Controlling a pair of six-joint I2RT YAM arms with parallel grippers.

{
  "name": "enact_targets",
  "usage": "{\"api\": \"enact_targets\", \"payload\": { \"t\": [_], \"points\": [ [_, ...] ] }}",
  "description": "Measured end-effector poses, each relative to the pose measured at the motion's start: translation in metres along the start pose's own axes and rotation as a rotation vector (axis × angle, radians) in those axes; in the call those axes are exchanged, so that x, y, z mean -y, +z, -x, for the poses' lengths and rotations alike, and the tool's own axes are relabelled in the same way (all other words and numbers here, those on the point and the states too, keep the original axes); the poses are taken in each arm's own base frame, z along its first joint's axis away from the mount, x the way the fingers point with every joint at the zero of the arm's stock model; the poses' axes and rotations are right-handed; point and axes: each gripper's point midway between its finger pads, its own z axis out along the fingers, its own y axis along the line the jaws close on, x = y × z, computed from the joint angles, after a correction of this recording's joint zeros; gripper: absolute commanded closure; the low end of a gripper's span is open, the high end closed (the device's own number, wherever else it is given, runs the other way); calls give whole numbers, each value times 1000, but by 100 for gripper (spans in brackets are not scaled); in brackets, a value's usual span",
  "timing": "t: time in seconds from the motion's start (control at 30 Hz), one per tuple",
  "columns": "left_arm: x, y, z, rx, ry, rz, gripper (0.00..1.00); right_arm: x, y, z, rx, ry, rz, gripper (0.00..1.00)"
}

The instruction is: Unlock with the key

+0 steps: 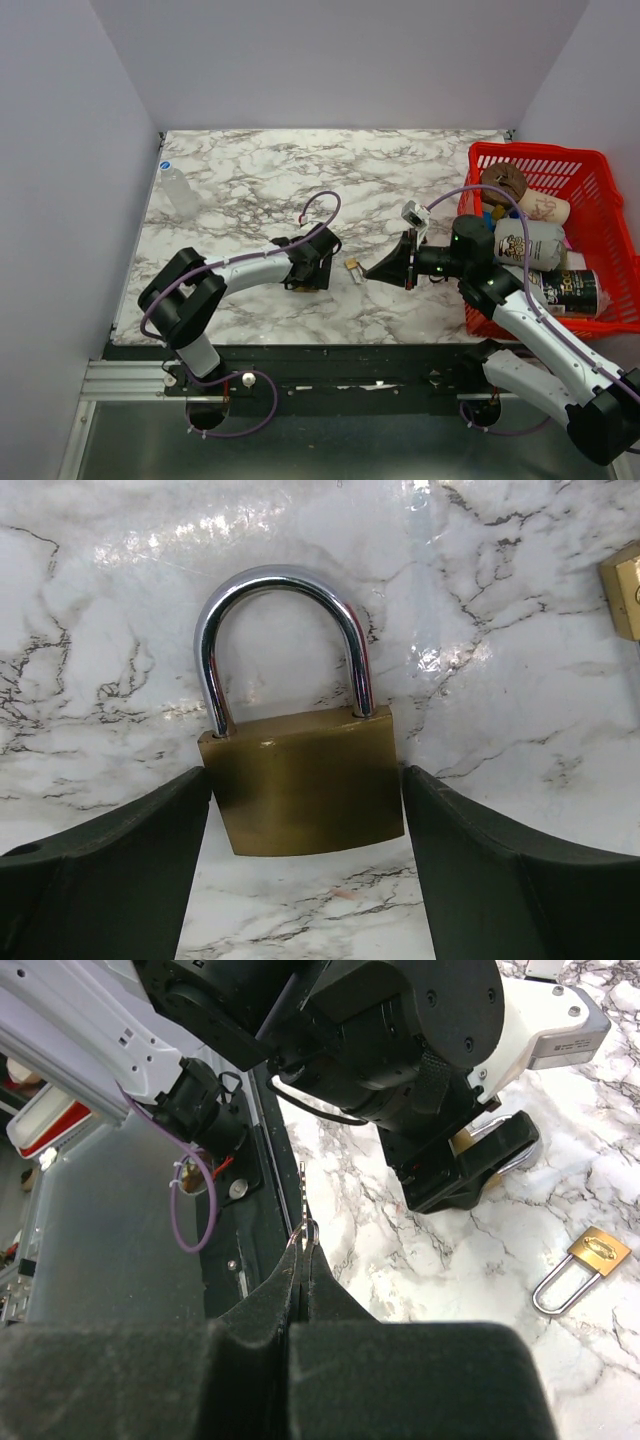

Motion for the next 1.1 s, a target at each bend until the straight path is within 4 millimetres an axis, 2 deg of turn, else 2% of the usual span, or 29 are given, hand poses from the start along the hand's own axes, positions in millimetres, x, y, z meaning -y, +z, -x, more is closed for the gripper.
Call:
{"api": "enact_targets", "payload": {
  "t": [0.07,0.17,0.2,0.27,0.3,0.37,0.4,0.43,0.6,0.87,1.0,1.1],
  "points": [
    [0,1,0,0,4,2,19,0,0,0,0,0,0,99],
    [1,1,1,2,5,1,29,0,0,0,0,0,0,99],
    [2,1,2,3,6,0,38,0,0,0,0,0,0,99],
    [2,2,3,7,5,-4,49,0,0,0,0,0,-1,99],
    [3,2,3,9,6,-8,62,1,0,0,2,-1,-6,99],
    [5,3,5,21,9,-17,78,3,0,1,4,-4,-16,99],
    [5,4,6,28,9,-24,95,4,0,1,6,-6,-23,99],
    [6,4,7,36,6,-30,100,6,0,1,9,-7,-34,99],
    [11,1,13,64,-21,-100,100,21,5,-7,16,10,-111,99],
    [22,0,26,60,-116,-228,100,17,55,-60,-58,91,-151,99],
    [17,1,36,81,-207,-272,100,34,66,-89,-78,164,-221,99],
    [11,3,46,103,-264,-290,100,46,72,-97,-75,195,-266,99]
  ]
}}
